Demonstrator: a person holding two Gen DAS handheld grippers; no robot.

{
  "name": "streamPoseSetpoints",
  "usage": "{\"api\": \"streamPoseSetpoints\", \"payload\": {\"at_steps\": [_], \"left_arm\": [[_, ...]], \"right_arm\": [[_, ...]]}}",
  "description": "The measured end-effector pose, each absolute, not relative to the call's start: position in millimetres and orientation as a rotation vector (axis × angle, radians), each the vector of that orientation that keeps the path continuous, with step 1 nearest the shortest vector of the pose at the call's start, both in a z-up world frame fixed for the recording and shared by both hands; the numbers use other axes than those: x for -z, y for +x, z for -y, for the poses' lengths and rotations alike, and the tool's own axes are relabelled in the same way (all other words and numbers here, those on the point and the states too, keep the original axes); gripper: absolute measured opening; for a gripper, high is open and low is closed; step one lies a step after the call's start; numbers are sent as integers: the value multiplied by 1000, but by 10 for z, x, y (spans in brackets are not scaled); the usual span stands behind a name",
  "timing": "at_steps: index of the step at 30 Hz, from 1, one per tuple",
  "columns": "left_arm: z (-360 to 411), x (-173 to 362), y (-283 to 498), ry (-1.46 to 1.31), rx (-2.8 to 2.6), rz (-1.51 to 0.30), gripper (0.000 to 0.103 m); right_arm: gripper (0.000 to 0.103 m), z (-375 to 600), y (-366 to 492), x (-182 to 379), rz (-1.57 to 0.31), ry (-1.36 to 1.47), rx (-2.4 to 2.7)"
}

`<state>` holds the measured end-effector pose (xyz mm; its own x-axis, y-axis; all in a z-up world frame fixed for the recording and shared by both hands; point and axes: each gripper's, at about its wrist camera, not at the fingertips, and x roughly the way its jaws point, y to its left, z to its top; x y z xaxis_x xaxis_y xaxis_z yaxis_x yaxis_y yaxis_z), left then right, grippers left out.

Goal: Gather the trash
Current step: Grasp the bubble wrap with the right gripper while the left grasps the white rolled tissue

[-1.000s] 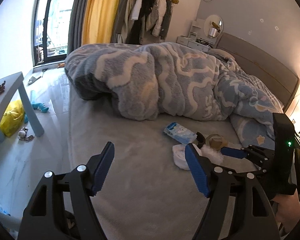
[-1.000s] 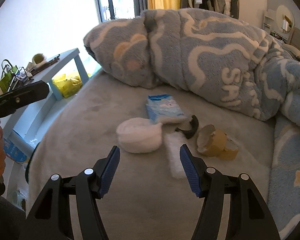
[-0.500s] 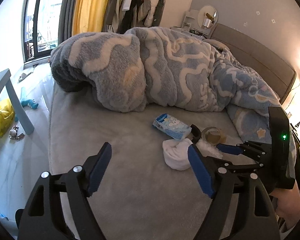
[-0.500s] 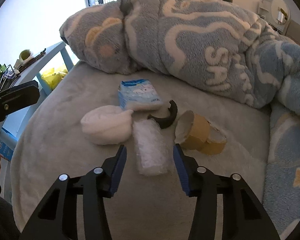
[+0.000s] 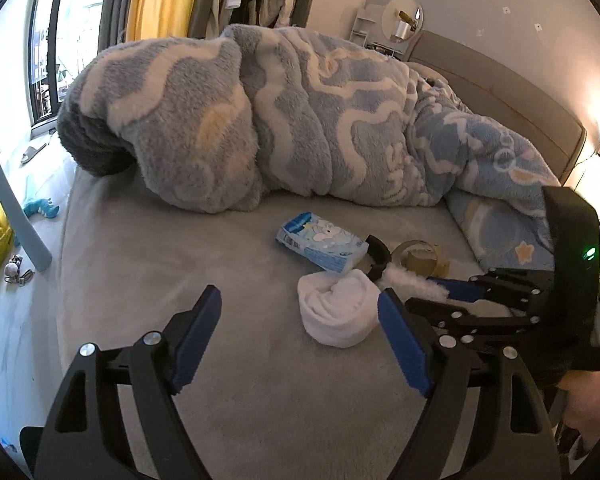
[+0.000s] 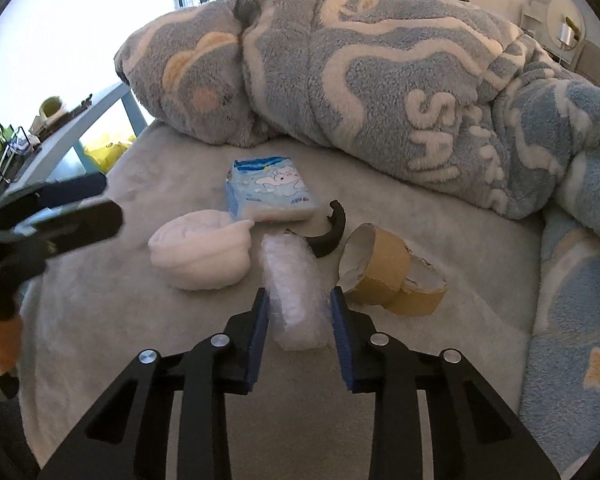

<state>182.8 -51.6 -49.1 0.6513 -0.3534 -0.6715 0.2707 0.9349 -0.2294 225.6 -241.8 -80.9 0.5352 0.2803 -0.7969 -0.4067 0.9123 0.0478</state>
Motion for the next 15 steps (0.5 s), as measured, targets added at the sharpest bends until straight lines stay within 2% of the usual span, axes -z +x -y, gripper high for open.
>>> {"api": "streamPoseSetpoints", "payload": {"at_steps": [15], "left_arm": [[905,767,2085,-81,389,-861,81]], "right_arm": [[31,2741,2237,530,-826,-15,-442]]}}
